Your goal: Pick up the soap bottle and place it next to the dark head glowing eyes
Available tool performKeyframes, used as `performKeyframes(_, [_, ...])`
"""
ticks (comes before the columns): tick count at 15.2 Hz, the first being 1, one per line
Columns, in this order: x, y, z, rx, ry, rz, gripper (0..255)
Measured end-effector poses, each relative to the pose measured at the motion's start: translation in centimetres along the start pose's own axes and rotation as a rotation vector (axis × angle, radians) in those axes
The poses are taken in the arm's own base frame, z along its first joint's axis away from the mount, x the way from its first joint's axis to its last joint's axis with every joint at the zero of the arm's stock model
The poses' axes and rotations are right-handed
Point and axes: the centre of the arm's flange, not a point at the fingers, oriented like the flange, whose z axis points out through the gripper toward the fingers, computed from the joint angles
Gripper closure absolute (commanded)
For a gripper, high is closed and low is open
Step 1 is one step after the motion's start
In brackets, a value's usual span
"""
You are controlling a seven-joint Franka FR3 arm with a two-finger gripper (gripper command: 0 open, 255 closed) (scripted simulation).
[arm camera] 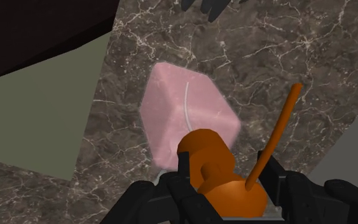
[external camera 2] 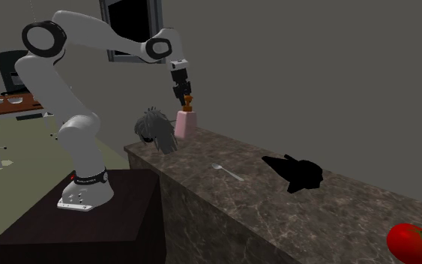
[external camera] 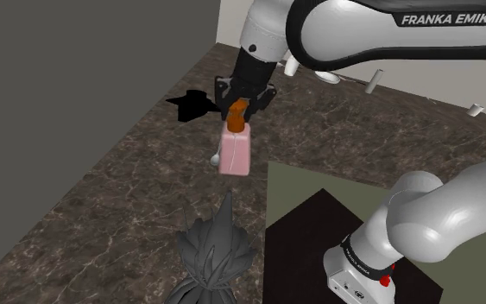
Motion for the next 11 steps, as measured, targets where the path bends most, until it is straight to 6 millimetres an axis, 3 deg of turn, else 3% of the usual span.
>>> performKeyframes(11, [-1.0,0.6,5.8,0.0,0.0,0.0,255])
